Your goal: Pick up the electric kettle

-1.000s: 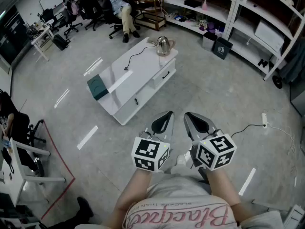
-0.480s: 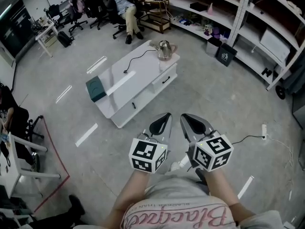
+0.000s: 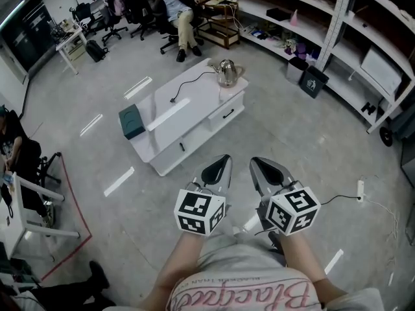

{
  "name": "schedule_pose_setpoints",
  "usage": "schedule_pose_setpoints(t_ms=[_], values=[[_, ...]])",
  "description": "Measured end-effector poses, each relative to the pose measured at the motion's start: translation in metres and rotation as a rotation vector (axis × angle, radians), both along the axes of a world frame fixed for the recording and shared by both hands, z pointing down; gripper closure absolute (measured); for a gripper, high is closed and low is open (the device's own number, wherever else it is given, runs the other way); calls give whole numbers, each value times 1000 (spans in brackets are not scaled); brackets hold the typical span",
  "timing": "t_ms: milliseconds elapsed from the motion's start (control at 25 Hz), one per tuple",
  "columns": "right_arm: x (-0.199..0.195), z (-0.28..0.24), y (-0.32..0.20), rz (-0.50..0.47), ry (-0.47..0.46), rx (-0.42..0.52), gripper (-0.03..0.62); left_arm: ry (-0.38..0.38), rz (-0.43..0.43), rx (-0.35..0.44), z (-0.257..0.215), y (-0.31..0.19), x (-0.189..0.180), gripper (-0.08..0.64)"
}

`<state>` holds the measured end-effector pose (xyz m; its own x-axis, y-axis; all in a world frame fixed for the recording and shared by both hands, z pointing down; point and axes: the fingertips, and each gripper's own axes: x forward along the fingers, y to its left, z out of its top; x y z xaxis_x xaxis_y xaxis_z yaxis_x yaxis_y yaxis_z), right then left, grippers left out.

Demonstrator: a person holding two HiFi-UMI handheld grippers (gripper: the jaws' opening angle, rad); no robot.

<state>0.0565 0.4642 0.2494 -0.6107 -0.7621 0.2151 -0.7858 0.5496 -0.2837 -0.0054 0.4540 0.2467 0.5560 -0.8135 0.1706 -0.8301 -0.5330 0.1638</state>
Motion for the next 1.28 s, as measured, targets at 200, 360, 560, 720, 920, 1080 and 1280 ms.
schedule_pose_setpoints(t_ms=[200,360,560,720,920,1080,1280], values=[[3,3,-19,7,-15,-17,569,1,-12,-1,0,-18,-2,558],[3,7,-40,11,-16,-12,569,3,-19,-1,5,-39,-5,558],[9,12,-77,33,-8,-15,569,17,-20,12,4,-80,-8,558],[5,8,-116,41,-2,-10,569,27,-15,14,0,-121,-15,557],[-1,4,-171,51,3,6,569,46,-9,19,-1,-176,-28,558],[-13,-4,-212,51,14,18,569,50,5,24,-6,-218,-38,558],[-30,-5,-259,60,23,26,569,45,32,29,-5,-266,-51,558]])
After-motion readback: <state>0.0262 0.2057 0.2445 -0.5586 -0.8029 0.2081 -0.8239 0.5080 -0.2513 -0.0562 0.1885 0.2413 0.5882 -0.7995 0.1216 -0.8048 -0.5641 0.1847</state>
